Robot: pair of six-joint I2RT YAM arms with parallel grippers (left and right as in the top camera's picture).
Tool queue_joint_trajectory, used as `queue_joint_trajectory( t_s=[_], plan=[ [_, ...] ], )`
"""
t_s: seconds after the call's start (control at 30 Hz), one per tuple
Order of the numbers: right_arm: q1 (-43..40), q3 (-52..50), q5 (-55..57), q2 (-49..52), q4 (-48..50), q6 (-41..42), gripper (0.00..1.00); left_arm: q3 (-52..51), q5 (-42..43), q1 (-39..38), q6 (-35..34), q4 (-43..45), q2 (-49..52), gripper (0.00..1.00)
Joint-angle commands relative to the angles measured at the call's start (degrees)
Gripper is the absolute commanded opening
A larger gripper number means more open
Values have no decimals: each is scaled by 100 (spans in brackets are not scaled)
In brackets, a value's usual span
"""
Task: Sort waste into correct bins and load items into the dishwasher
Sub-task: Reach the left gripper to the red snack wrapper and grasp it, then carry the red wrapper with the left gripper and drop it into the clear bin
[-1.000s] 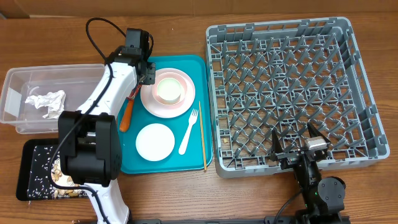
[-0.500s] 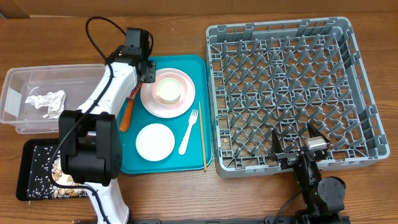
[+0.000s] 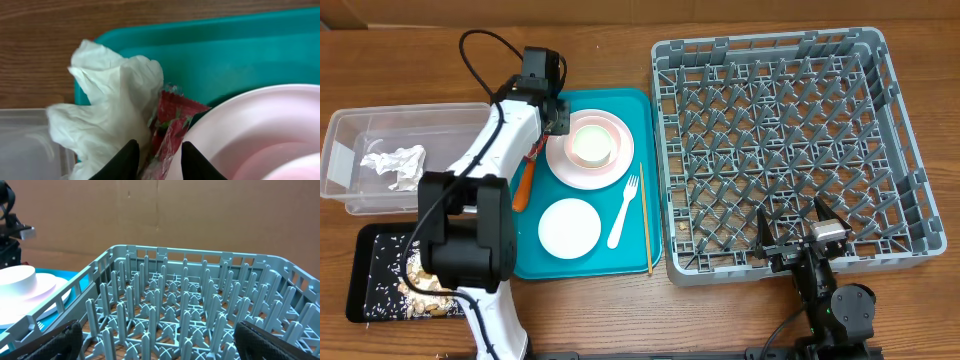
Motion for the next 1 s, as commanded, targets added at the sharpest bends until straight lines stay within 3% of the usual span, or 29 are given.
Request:
queue_joint_trajectory(
  t_s=[0.0,0.13,0.2,0.27,0.33,0.57,0.97],
  plan=[
    [-37,-59,13,-48,35,-2,100,-42,46,33,50,22,214,29],
    [-37,-59,13,-48,35,-2,100,-39,46,33,50,39,212,29],
    [-37,-59,13,-48,35,-2,100,-39,46,33,50,39,210,23],
    [-37,-59,13,-48,35,-2,100,-11,46,33,50,37,205,9],
    [-37,-59,13,-48,35,-2,100,66,66,31,46,-31,181,4],
    [-37,-59,13,-48,35,-2,100,588,144,31,-79,-610,-188,4],
    [-37,-59,11,-48,35,-2,100,1064,1311,33,-203,-1698,-1327,4]
  ],
)
